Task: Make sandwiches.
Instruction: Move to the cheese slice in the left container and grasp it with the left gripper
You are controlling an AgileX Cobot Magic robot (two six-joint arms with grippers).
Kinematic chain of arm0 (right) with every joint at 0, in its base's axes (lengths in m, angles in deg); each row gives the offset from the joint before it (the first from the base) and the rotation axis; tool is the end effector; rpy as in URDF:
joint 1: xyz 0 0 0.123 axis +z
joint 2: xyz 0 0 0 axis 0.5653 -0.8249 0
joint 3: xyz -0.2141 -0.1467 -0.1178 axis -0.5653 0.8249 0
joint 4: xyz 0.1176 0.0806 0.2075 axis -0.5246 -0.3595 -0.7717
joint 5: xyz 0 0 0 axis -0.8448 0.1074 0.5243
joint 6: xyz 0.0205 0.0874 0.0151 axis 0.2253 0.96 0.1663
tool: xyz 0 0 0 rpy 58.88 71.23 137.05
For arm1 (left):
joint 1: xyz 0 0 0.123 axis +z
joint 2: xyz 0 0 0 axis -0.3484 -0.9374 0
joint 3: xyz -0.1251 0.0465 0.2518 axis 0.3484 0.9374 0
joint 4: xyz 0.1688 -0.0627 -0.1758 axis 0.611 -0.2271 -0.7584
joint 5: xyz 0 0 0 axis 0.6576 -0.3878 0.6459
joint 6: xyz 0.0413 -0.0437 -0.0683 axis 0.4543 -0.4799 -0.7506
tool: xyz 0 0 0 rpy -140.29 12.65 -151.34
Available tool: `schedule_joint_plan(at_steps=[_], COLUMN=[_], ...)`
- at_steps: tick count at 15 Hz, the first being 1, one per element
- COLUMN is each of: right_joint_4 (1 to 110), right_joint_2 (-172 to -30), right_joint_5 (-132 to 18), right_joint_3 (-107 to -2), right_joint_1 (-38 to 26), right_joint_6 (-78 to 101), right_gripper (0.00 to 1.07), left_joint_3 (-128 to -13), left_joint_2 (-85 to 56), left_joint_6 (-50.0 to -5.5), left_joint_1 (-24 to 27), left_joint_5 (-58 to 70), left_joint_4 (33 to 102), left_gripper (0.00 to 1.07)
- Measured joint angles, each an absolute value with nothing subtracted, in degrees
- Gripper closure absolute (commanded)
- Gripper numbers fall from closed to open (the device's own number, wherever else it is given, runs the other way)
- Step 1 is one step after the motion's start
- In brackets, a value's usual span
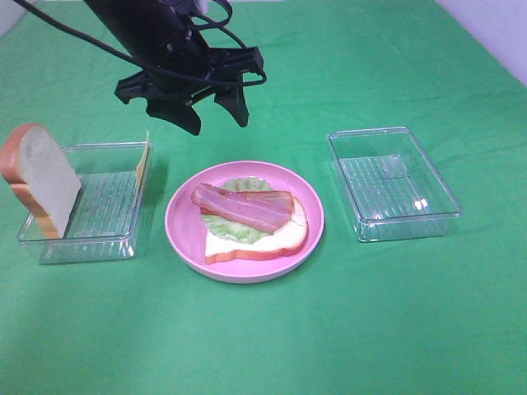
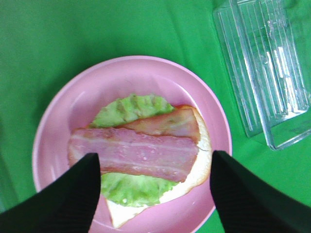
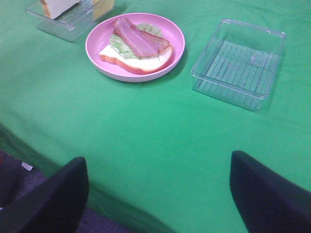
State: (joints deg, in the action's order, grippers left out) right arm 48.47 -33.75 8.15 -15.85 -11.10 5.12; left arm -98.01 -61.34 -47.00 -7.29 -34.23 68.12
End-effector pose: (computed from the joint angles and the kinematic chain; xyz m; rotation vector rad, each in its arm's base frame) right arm -0.0064 0.0080 0.2789 -0.6176 1.9940 0.2818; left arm 0.3875 -0.2228 0.2477 0.1417 2.7527 -0.5276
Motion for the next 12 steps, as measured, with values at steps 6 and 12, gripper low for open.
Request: schedule_joint_plan(at_steps=[6,12], right_joint_4=[48.5,48.5], right_joint_2=[-33.7,-33.7], right_joint_5=[8.2,8.2], right_joint_3=[-15.9,-15.9], right_joint_1=[-11.1,-11.1], right_joint_6=[5.1,5.1], right_gripper=[0.31,0.31], left_joint_3=[-103.5,-103.7], left_joint_2=[-61.9,-67.6], left_joint_6=[-57.7,-58.1], left_joint_1=[-4.0,-1.8], left_joint_5=[-50.6,-50.7], left_joint_4=[86.2,89.3], left_gripper=[0.44,0.44])
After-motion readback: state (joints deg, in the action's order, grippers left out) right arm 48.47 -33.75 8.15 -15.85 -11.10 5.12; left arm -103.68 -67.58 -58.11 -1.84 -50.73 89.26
